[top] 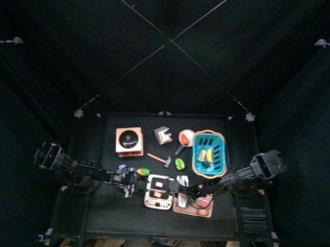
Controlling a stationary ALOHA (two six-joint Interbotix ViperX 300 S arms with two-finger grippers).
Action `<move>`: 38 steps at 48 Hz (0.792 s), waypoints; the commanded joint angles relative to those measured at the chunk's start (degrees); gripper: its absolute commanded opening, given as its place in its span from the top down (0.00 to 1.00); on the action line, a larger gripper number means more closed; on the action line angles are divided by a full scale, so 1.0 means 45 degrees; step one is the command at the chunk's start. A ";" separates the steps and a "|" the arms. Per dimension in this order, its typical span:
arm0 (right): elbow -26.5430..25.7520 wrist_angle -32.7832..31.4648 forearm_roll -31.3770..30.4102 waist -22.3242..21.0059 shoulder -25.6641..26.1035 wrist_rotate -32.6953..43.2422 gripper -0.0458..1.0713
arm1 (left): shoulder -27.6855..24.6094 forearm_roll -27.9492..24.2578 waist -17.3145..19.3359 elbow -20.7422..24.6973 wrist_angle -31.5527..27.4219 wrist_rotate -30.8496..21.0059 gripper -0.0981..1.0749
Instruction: Place cleaver back in holder
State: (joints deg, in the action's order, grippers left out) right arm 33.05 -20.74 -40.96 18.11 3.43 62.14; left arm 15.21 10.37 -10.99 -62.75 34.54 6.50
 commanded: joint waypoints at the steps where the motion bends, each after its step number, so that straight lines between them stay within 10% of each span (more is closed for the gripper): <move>1: -0.0137 -0.0137 0.0098 -0.0020 0.0645 0.0020 0.71 | 0.0527 0.0000 0.0352 0.0078 0.0176 0.0020 0.21; 38: -0.0547 -0.1309 0.2188 -0.0957 0.1953 0.0039 0.71 | 0.1777 0.0586 0.5332 0.1035 0.0586 -0.0059 0.21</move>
State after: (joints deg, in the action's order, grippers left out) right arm 32.08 -26.72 -31.29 14.77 9.93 62.40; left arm 23.64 11.87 10.99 -60.29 36.56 6.33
